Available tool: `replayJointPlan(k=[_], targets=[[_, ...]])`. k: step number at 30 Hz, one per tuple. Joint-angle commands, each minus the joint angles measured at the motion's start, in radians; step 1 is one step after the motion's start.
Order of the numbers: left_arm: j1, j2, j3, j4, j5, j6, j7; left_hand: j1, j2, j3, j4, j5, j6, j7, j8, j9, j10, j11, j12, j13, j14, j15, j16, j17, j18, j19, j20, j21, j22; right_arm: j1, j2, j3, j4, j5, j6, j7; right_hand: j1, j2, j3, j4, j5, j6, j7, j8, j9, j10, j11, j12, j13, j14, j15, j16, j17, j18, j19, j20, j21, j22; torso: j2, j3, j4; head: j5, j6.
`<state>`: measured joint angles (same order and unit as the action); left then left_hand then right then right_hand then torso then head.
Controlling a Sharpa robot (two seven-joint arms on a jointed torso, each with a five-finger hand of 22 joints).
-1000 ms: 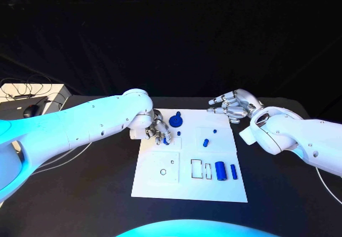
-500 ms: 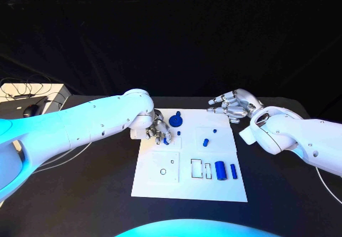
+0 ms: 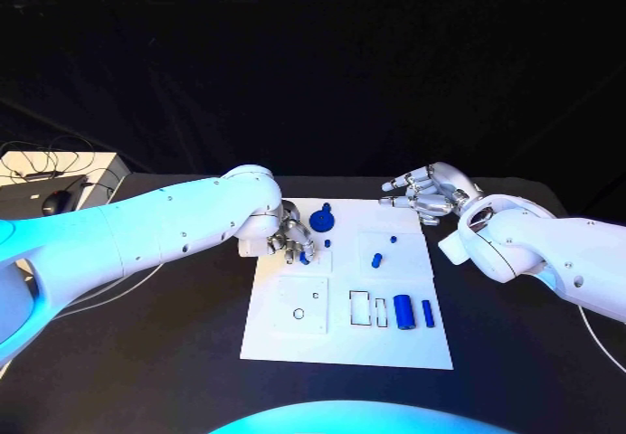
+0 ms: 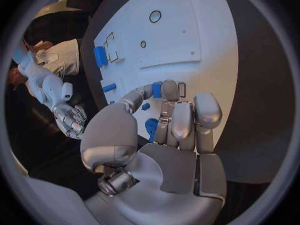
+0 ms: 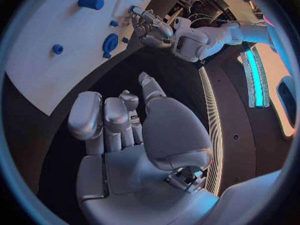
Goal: Assemble the parts on the task board
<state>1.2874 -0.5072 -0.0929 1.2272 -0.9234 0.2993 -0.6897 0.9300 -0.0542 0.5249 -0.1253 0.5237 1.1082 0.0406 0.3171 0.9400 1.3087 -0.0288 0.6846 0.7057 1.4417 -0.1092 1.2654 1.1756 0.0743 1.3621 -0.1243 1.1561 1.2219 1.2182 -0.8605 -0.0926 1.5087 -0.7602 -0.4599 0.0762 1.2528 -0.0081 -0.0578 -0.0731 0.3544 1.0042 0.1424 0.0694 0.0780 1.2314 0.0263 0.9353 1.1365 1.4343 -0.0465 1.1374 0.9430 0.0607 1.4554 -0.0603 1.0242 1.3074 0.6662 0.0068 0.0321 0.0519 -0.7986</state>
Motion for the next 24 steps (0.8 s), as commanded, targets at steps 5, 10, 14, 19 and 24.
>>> replayJointPlan(k=[5,10,14,19,24], targets=[[-0.007,-0.01,-0.004,0.011,-0.051,-0.073,-0.004,0.005,0.038,0.112,-0.102,0.004,0.072,-0.068,0.008,0.006,0.066,-0.06,-0.001,0.0,0.0,-0.004,0.006,0.0,-0.015,0.008,0.0,0.005,0.003,0.0,0.0,0.0,0.002,-0.008,0.012,0.006,-0.01,0.0,-0.001,-0.007,0.003,0.0,0.005,0.002,0.001,-0.005,0.0,-0.006,-0.001,0.002,-0.003,-0.005,-0.001,0.017,-0.006,-0.001,-0.007,0.133,0.0,0.0,0.0,0.002,0.002],[-0.008,-0.023,-0.001,0.031,-0.056,-0.095,-0.003,0.004,0.038,0.115,-0.104,0.004,0.072,-0.068,0.008,0.007,0.067,-0.06,-0.001,0.0,0.0,-0.004,0.006,-0.001,-0.015,0.009,0.0,0.006,0.004,0.0,-0.001,0.0,0.002,-0.009,0.013,0.006,-0.01,0.0,-0.001,-0.007,0.003,0.0,0.005,0.002,0.001,-0.005,0.0,-0.006,-0.001,0.002,-0.003,-0.005,-0.001,0.017,-0.006,-0.001,-0.007,0.133,0.0,0.0,-0.0003,0.001,-0.001],[-0.009,-0.036,0.002,0.053,-0.059,-0.112,-0.002,0.002,0.037,0.118,-0.105,0.004,0.072,-0.068,0.009,0.007,0.067,-0.06,-0.001,-0.001,0.0,-0.004,0.007,-0.001,-0.015,0.009,0.0,0.006,0.005,0.0,-0.002,0.0,0.003,-0.009,0.014,0.006,-0.01,0.0,-0.001,-0.007,0.003,0.0,0.005,0.002,0.001,-0.005,0.0,-0.006,-0.001,0.002,-0.003,-0.005,-0.001,0.017,-0.006,-0.001,-0.007,0.133,0.0,0.0006,-0.001,0.001,0.001],[-0.012,-0.057,0.005,0.086,-0.061,-0.129,-0.001,0.0,0.036,0.121,-0.105,0.004,0.072,-0.068,0.01,0.007,0.068,-0.06,-0.001,-0.002,0.0,-0.004,0.007,-0.002,-0.014,0.009,0.001,0.006,0.005,0.0,-0.004,0.0,0.003,-0.009,0.015,0.005,-0.01,0.0,-0.001,-0.007,0.003,0.0,0.005,0.002,0.001,-0.005,0.0,-0.006,-0.001,0.002,-0.003,-0.005,-0.001,0.017,-0.006,-0.001,-0.007,0.133,-0.001,0.0007,0.0006,-0.001,-0.002],[-0.016,-0.079,0.007,0.123,-0.063,-0.158,0.0,0.0,0.034,0.122,-0.105,0.004,0.073,-0.068,0.011,0.007,0.069,-0.06,-0.001,-0.002,0.0,-0.004,0.007,-0.002,-0.014,0.009,0.001,0.006,0.006,0.0,-0.005,0.0,0.004,-0.009,0.015,0.005,-0.01,0.0,-0.001,-0.007,0.003,0.0,0.005,0.002,0.001,-0.005,0.0,-0.006,-0.001,0.002,-0.003,-0.005,-0.001,0.017,-0.006,-0.001,-0.007,0.133,0.0,0.0005,0.0002,-0.002,-0.001]])
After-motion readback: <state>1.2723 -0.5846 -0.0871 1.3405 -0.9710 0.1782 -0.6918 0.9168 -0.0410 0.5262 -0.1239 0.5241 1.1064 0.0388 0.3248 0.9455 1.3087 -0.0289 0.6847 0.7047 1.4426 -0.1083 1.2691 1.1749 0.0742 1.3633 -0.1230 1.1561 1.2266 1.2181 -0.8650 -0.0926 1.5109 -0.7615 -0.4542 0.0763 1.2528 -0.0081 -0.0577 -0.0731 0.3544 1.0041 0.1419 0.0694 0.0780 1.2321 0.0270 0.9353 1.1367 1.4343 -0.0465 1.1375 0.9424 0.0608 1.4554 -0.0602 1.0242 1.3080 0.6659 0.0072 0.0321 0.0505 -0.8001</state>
